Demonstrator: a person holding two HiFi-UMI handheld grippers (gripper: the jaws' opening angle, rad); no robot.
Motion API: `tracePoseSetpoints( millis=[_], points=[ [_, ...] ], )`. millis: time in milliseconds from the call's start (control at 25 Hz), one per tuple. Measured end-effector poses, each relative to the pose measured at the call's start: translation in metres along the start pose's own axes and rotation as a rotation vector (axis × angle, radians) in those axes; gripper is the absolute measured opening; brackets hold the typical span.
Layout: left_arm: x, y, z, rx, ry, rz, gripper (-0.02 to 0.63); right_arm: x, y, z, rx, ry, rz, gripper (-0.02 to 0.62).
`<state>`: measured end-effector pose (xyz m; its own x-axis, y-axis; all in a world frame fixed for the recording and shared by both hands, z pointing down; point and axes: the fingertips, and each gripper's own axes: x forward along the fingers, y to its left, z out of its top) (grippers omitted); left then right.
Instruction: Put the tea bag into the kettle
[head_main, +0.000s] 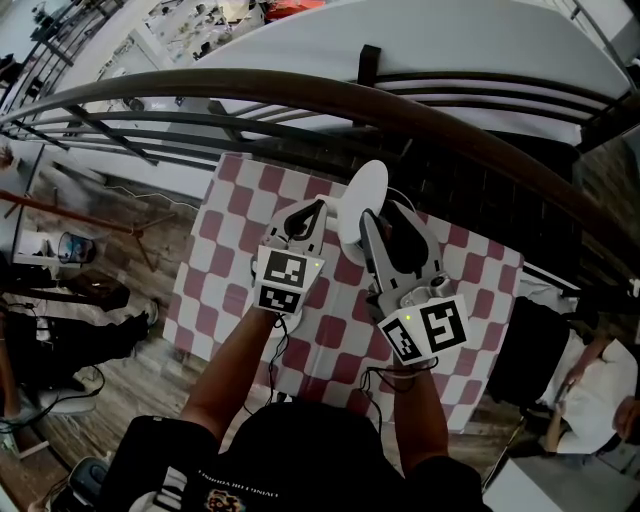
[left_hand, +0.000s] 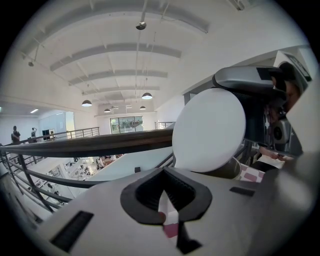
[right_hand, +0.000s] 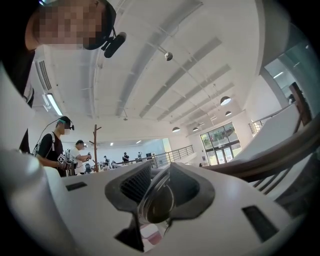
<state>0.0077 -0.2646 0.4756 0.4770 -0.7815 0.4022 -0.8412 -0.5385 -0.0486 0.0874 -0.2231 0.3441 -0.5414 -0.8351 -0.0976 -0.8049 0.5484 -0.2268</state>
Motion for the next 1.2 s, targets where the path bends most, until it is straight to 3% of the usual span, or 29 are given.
tracePoseSetpoints(
  millis=[760, 1000, 1200],
  points=[
    [0.000, 0.001, 0.001, -0.003, -0.012, -0.001, -0.002, -0.020, -0.013, -0.007, 0.021, -0.013, -0.030, 0.110],
    [0.002, 0.001, 0.001, -0.005, -0.012, 0.000, -0.002, -0.029, -0.016, -0.002, 0.044, -0.060, -0.034, 0.109],
    [0.000, 0.000, 0.000, -0.003, -0.012, 0.003, -0.002, -0.028, -0.018, -0.015, 0.031, -0.011, -0.050, 0.109]
  ],
)
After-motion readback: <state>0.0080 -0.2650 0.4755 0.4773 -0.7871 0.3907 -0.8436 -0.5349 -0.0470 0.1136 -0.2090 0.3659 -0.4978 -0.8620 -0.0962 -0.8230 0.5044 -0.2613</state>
